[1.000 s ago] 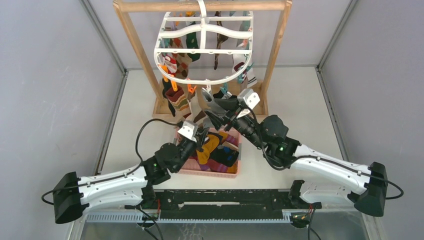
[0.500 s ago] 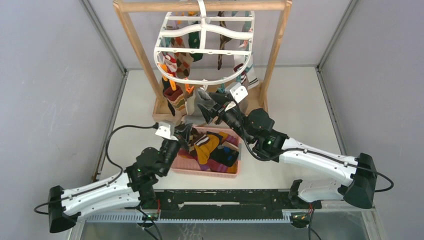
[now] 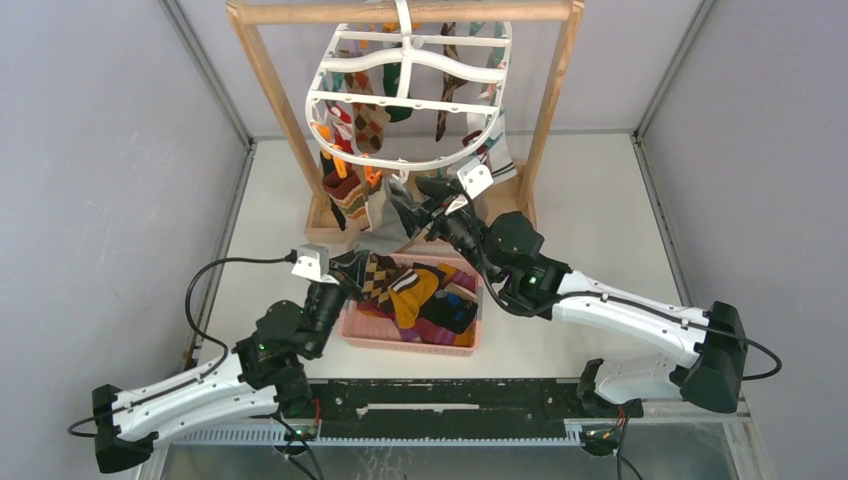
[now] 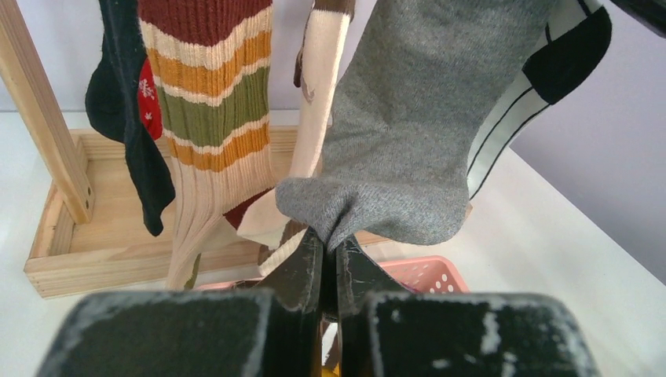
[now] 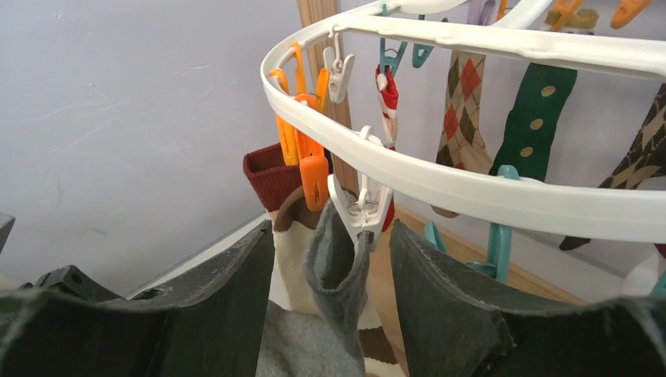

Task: Remove the socks clipped to the hanger
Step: Remove the sock from the hanger, then place the sock in the bin.

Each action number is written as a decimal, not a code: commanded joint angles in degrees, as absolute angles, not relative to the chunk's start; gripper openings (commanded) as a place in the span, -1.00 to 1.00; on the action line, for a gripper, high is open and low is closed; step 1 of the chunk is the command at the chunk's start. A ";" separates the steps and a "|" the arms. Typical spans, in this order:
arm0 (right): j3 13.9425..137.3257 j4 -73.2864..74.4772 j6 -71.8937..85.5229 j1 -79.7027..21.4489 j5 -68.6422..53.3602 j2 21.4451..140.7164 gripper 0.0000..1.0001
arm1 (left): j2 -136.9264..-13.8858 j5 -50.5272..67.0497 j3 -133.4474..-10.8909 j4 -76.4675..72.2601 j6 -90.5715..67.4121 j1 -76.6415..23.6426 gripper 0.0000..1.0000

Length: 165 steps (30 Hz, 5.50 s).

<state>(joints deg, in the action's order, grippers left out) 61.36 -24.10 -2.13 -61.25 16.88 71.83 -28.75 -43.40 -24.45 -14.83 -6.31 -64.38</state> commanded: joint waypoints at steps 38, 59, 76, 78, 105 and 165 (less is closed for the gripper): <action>67.91 -30.81 2.71 -54.58 14.13 79.05 0.08 | -29.12 -43.13 -22.59 -15.12 -6.85 -64.69 -0.93; 67.06 -31.81 3.29 -54.20 13.89 79.48 -1.00 | -29.52 -42.83 -22.13 -15.30 -7.02 -64.71 -0.93; 60.64 -30.53 6.08 -53.26 11.88 74.94 0.32 | -31.91 -40.76 -23.57 -14.94 -8.34 -64.69 -0.92; 59.28 -30.03 6.45 -53.18 11.58 73.84 0.35 | -32.43 -40.10 -23.94 -14.89 -8.51 -64.70 -0.92; 27.29 -25.25 14.12 -50.84 16.05 43.28 0.48 | -49.69 -26.64 -30.19 -21.76 -11.87 -66.04 -0.92; 32.86 -12.26 15.54 -59.13 22.60 63.66 0.29 | -31.14 -42.77 -15.49 -15.34 -15.64 -62.40 0.88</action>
